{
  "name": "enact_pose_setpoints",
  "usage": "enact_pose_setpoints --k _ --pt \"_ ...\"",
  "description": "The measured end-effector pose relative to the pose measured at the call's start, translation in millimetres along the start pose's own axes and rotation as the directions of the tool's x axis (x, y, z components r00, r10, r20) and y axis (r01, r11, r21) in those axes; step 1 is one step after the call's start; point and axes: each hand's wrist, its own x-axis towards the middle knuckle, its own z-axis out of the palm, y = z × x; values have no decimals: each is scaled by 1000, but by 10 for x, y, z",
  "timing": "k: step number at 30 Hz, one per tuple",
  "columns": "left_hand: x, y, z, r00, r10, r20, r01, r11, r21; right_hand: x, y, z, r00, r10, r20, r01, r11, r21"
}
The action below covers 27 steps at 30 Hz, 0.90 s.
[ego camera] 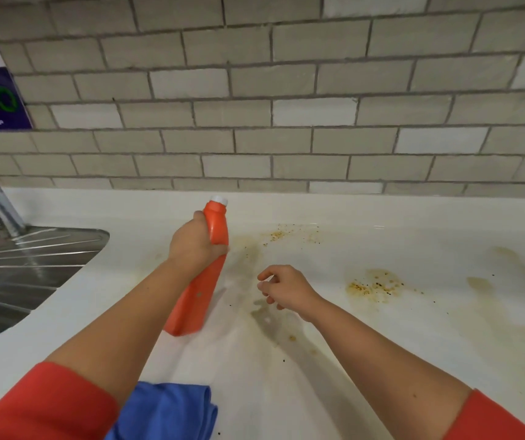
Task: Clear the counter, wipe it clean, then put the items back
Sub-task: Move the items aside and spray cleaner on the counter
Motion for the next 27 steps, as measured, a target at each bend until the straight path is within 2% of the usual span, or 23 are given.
enact_pose_setpoints --k 4,6,8,11,14,16,27 --pt "-71 351 -87 997 63 -50 -67 995 -71 -126 -115 -17 996 -84 19 83 996 27" --pt "-114 573 -131 993 88 -74 -96 989 -111 -175 -147 -46 995 -97 -15 98 994 49" --pt "-172 802 -148 989 112 -97 -127 978 -166 -229 -149 -78 983 -153 -100 163 982 94" --pt "-271 1156 -126 986 126 -111 -153 946 -284 -342 -114 -162 927 -216 -308 270 952 145" --pt "-370 1540 -62 982 158 -104 -186 909 -373 -500 -39 -402 852 -164 -497 248 963 106" --pt "-446 1813 -7 978 188 -90 -209 890 -406 -616 56 -633 812 -140 -567 214 975 66" --pt "-1258 3478 429 898 439 -13 -386 774 -502 -1603 919 -1938 629 -18 -777 139 986 90"
